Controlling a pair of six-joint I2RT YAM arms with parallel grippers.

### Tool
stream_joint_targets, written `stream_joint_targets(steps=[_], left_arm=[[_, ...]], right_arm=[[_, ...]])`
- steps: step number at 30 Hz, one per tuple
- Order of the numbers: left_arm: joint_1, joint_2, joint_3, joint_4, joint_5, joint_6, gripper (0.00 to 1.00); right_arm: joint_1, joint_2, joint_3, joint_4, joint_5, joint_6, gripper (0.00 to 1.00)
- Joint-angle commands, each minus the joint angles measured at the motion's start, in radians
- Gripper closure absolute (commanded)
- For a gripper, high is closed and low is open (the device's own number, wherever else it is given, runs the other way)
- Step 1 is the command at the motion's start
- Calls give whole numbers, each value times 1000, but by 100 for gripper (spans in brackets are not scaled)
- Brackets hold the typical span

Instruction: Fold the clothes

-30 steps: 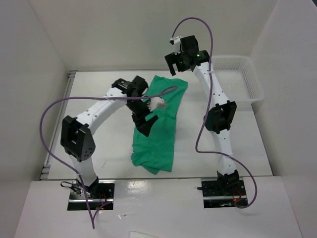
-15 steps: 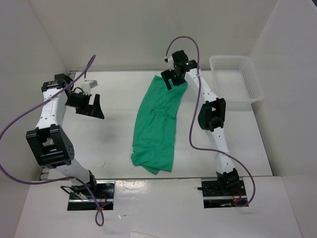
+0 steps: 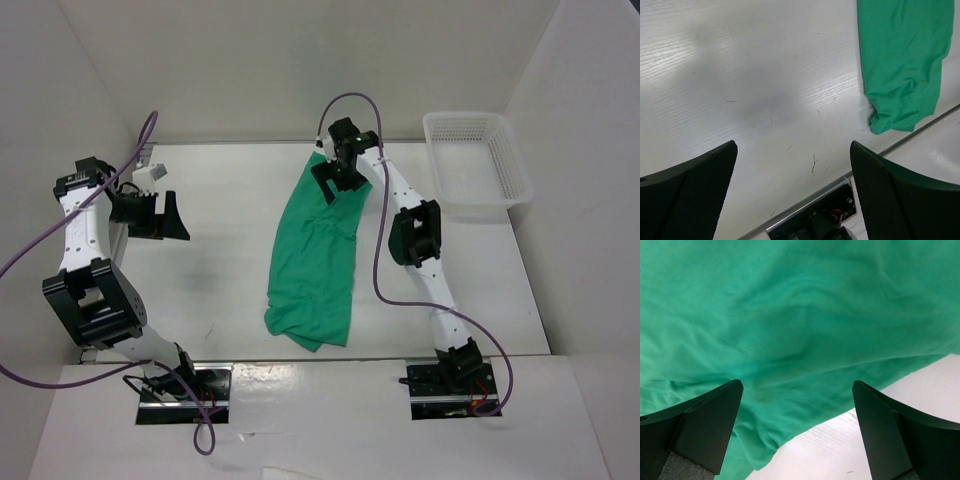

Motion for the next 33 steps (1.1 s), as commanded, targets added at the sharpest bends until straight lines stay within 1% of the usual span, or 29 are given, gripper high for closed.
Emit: stream_joint_targets(steps=[1, 5, 10, 12, 18, 24, 27, 33], left_arm=[[7, 5, -8, -12, 27, -14, 1], [7, 14, -18, -21, 27, -14, 1], [7, 14, -38, -21, 6, -14, 1], [7, 14, -47, -21, -16, -14, 1], [7, 14, -28, -41, -16, -14, 1], [7, 33, -8, -41, -16, -14, 1], [7, 51, 1, -50, 4, -14, 1], [7, 71, 24, -70, 13, -24, 1]], right_arm=[[-6, 16, 14, -51, 2, 23, 1], [-6, 50, 14, -40, 31, 33, 1], [-6, 93, 64, -31, 51, 42, 1], [-6, 127, 87, -31, 77, 33, 1], [-29, 183, 139, -13, 90, 0, 1], [-73, 214, 187, 27, 187, -29, 1], [-73, 226, 227, 56, 246, -65, 1], [-64, 291, 323, 84, 297, -125, 1]])
